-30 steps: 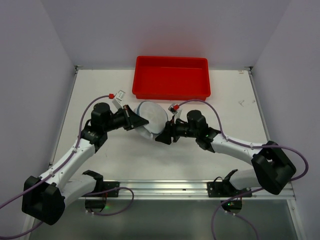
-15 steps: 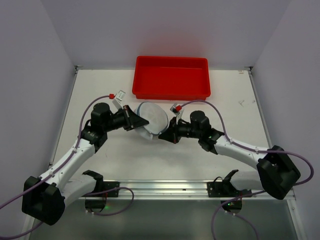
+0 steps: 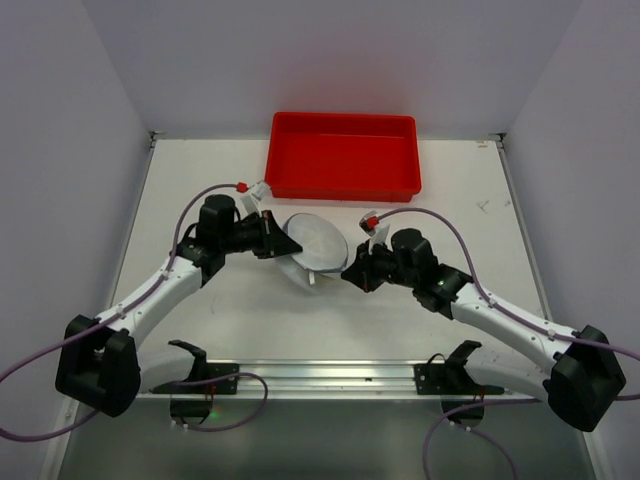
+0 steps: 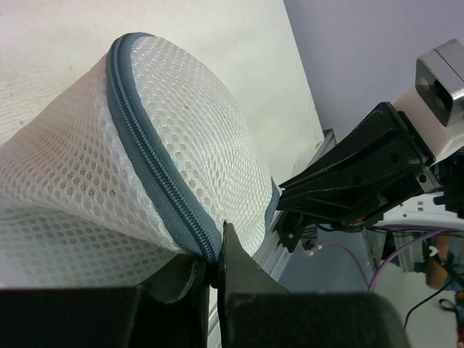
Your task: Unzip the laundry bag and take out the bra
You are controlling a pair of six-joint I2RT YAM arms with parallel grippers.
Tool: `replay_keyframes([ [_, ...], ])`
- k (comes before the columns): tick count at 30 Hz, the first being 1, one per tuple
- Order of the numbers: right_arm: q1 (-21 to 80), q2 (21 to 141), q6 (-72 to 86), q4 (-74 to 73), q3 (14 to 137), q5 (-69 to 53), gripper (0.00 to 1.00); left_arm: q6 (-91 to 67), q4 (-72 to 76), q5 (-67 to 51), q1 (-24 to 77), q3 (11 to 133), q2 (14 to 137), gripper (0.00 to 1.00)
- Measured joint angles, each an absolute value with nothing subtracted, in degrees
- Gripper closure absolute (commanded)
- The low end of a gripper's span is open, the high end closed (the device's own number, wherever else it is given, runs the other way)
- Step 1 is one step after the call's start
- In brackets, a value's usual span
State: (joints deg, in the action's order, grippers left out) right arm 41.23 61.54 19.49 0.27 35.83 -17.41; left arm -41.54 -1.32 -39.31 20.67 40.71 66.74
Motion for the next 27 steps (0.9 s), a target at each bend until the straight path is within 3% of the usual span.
replay_keyframes([
  [3, 41.4, 60.8, 19.4, -4.1, 35.8, -14.3, 1.0, -35.9, -3.0, -40.9, 20.8, 43.1, 69.9, 1.0],
  [6, 43.4, 61.0, 19.5, -6.5, 36.1, -11.8, 1.0, -30.7, -4.5, -42.7, 20.9, 45.8, 73.9, 0.82],
  [7, 44.8, 61.4, 19.7, -7.2, 36.5, -10.9, 1.0, -29.5, -5.2, -42.9, 20.9, 46.7, 75.1, 0.61],
  [9, 47.5, 63.6, 20.5, -8.3, 38.5, -9.6, 1.0, -28.0, -5.6, -42.3, 20.8, 47.5, 76.7, 0.31],
  [10, 48.8, 65.3, 21.1, -8.6, 39.9, -9.5, 1.0, -27.7, -5.6, -41.4, 20.6, 47.5, 76.9, 0.07],
  [11, 50.2, 67.3, 22.0, -8.3, 41.3, -9.4, 1.0, -27.9, -5.9, -40.4, 20.5, 47.5, 76.7, 0.01],
  [15, 54.2, 74.8, 27.0, -3.3, 45.3, -8.0, 1.0, -31.1, -7.9, -34.6, 20.3, 46.6, 72.9, 0.0],
  [21, 57.4, 84.2, 34.0, 1.6, 49.9, -6.0, 1.0, -39.6, -12.3, -22.4, 20.3, 41.0, 56.1, 0.0],
  [27, 58.1, 86.8, 37.0, 2.7, 51.5, -3.2, 1.0, -48.8, -14.6, -14.6, 20.3, 32.7, 43.7, 0.0],
])
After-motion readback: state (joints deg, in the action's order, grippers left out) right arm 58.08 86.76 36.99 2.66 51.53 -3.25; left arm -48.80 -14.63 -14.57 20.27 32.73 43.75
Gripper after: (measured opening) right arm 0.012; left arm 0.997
